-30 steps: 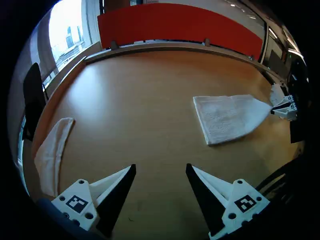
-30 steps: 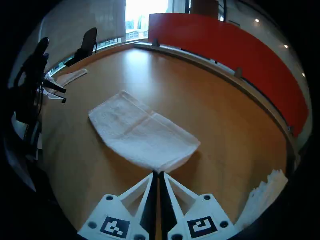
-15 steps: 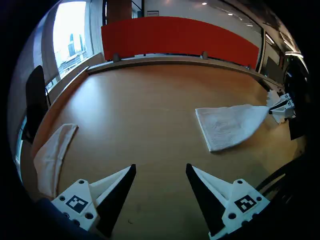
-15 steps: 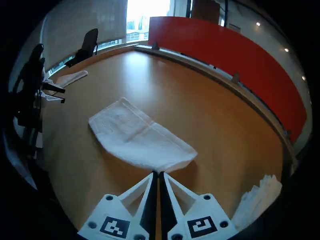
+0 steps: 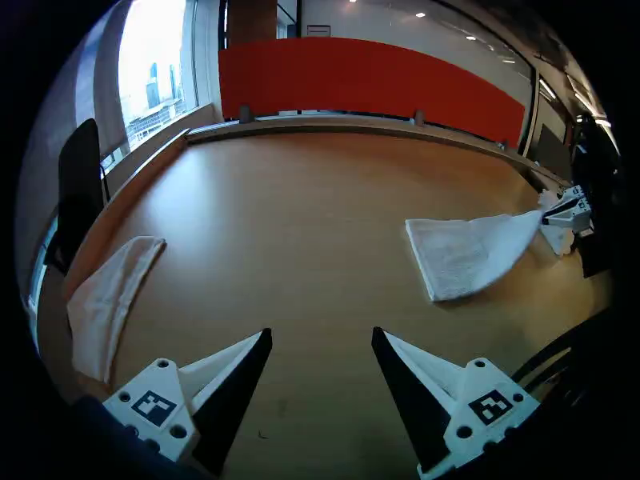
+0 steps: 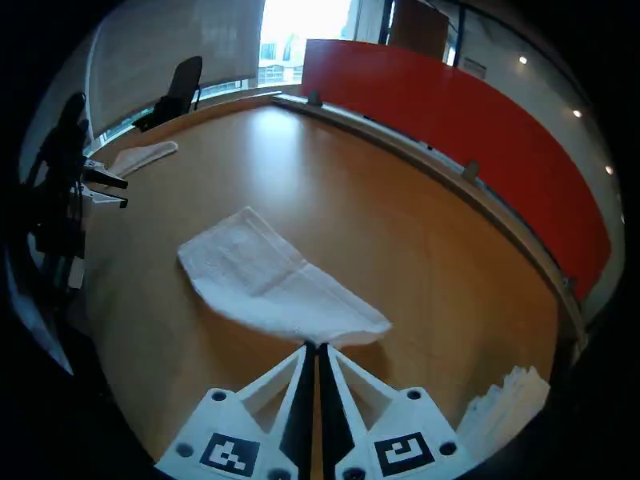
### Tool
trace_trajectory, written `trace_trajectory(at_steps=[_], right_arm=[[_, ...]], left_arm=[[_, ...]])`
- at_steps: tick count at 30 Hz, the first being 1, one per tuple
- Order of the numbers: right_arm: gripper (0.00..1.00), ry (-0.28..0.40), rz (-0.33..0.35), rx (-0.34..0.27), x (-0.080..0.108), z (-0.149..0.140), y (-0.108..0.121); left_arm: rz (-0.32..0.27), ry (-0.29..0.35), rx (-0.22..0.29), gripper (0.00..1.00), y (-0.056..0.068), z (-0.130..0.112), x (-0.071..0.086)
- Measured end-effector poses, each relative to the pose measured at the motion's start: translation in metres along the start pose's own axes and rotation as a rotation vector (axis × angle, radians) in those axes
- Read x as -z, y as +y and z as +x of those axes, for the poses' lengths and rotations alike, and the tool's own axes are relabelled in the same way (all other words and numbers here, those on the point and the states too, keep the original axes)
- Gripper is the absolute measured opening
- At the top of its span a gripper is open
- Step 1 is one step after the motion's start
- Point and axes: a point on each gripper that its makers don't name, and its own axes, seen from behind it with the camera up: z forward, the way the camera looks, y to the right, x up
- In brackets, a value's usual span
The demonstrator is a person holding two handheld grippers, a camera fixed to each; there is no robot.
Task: Fold towel
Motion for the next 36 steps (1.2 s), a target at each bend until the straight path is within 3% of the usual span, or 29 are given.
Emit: trace_trajectory(at_steps=[16, 36], right_arm=[[0.03, 0.072, 0.061, 0.112, -0.01, 0.063, -0.026], [0.03, 0.069, 0.243, 0.277, -0.061, 0.105, -0.105]], left_arm=[[0.001, 0.016, 0.004, 0.93, -0.003, -0.008, 0.013], [0.033, 0.03, 0.034, 0.92, -0.011, -0.024, 0.041]])
